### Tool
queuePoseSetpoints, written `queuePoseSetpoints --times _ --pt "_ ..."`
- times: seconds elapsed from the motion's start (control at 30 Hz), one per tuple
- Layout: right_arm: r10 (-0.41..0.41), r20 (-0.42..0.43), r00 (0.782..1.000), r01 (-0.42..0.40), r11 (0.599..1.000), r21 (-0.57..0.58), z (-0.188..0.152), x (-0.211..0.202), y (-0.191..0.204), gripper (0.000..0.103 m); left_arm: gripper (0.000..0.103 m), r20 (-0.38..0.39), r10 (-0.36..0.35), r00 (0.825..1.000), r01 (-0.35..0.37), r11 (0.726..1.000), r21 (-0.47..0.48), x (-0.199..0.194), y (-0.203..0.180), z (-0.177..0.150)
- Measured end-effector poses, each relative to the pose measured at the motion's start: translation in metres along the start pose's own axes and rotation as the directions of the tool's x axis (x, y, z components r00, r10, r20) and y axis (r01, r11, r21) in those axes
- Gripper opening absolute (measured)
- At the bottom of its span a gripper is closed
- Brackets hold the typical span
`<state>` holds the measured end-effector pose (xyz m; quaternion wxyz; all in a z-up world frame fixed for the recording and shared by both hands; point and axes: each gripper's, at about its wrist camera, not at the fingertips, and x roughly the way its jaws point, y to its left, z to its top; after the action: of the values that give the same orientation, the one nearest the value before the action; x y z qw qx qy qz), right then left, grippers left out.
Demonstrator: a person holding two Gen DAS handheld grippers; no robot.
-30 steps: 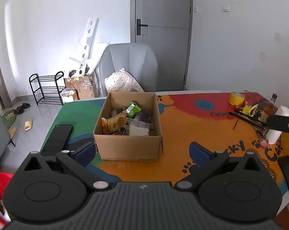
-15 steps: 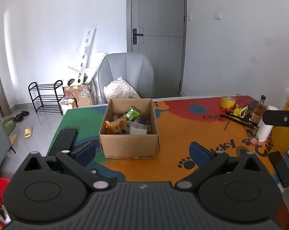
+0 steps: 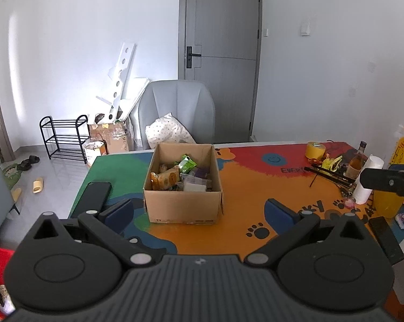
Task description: Organize snacks
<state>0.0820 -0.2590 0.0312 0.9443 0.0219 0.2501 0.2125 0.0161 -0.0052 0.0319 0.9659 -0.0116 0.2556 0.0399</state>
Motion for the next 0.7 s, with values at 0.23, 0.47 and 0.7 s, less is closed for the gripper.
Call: queuePoseSetpoints --times 0.23,0.47,0.7 --pt "0.0 -0.02 1.0 0.0 1.0 0.0 -0.0029 0.0046 0.0008 0.103 0.103 -0.018 -0.005 1.0 0.004 1.0 -0.026 0.0034 0.0053 -0.0011" --pt "0.001 -0.026 1.0 -0.001 1.0 -0.001 -0.0044 0.006 0.0004 0.103 0.103 -0.019 -0.011 1.0 0.011 1.0 -0.022 0.0034 0.0051 -0.0017" --pt "0.002 -0.03 1.0 -0.002 1.0 -0.002 -0.0043 0.0067 -0.0001 0.103 0.103 -0.024 -0.013 1.0 0.013 1.0 -0.018 0.0044 0.0036 -0.0021"
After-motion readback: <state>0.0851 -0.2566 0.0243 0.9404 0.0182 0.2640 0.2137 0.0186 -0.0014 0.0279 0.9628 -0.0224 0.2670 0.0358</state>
